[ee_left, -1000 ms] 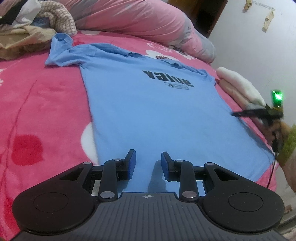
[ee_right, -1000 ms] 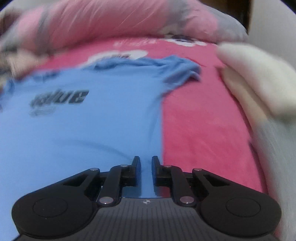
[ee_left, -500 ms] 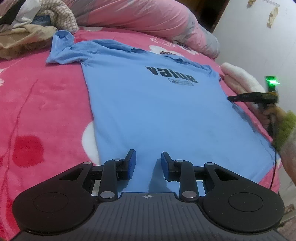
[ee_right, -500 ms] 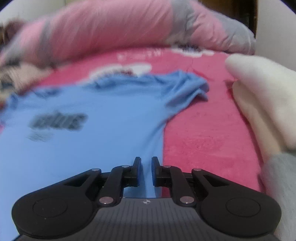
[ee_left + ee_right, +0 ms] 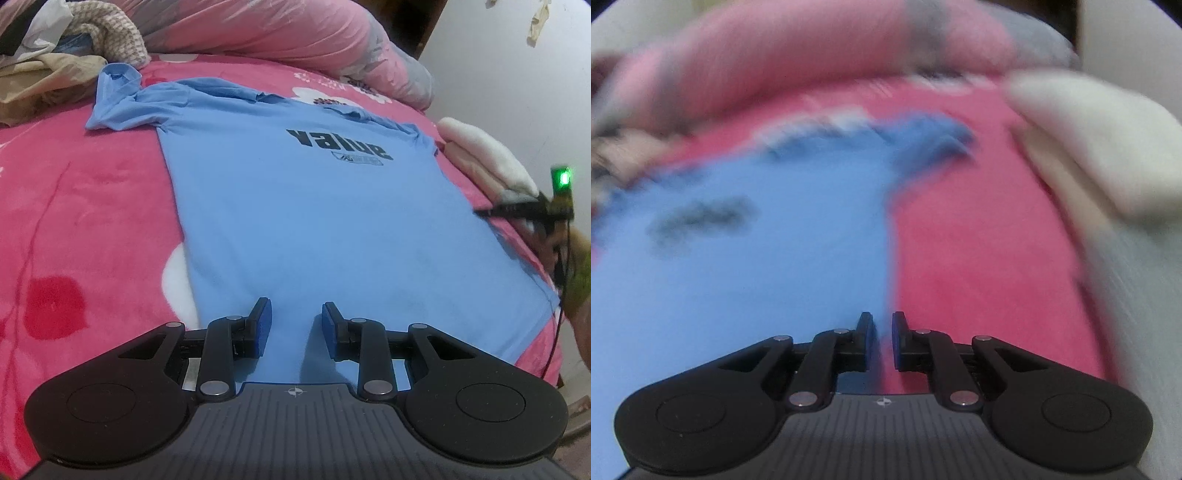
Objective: Fold clothes
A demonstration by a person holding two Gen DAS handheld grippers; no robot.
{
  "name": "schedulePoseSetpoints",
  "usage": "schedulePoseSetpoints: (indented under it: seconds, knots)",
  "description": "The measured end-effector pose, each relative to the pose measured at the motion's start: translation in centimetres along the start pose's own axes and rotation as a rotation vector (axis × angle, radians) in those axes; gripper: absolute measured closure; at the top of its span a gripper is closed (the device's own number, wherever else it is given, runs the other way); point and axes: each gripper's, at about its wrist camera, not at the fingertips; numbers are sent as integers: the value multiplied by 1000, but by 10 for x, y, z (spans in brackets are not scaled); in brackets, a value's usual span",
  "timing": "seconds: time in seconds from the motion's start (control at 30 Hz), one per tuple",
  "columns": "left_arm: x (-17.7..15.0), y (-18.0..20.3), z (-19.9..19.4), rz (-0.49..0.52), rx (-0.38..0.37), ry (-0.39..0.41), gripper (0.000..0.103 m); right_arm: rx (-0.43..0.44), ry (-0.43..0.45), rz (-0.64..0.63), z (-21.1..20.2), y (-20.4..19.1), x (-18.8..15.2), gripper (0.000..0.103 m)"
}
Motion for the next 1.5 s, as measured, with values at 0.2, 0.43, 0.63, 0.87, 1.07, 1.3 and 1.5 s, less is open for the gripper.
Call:
schedulePoseSetpoints:
  seconds: [0.2,0.43,0.63,0.87,1.07,1.3,1.5]
  knots:
    - [-1,0,-5,-18,-4,23,72,33,93,100,-64,5,-14,92]
    - [-8,0,-12,-43,0,60,72,-16,-2,-96,-45,-19,-67,95]
    - [-18,-3,-30,-27,-3,95,72,-200,109,114,-98,24,-72,94]
    - [-21,19,-24,53,-2,64,71,21,106,-43,-102,-48,-96,92]
    - [-54,16,-48,44,-14,44,71,-88,99,40,-134,-24,-118,92]
    - [-50,5,-82,-8,-66,62,71,-115,133,123,-167,-20,-119,84]
    - [-9,-16,-100,18,19,213,67,119,190,62,-152,-95,-63,79]
Point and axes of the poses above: each gripper's, at about its wrist camera, not at the fingertips, and z roughly the way its jaws point, y to its right, x to its top, and after that the axes turned 13 degrees about z, right-handed
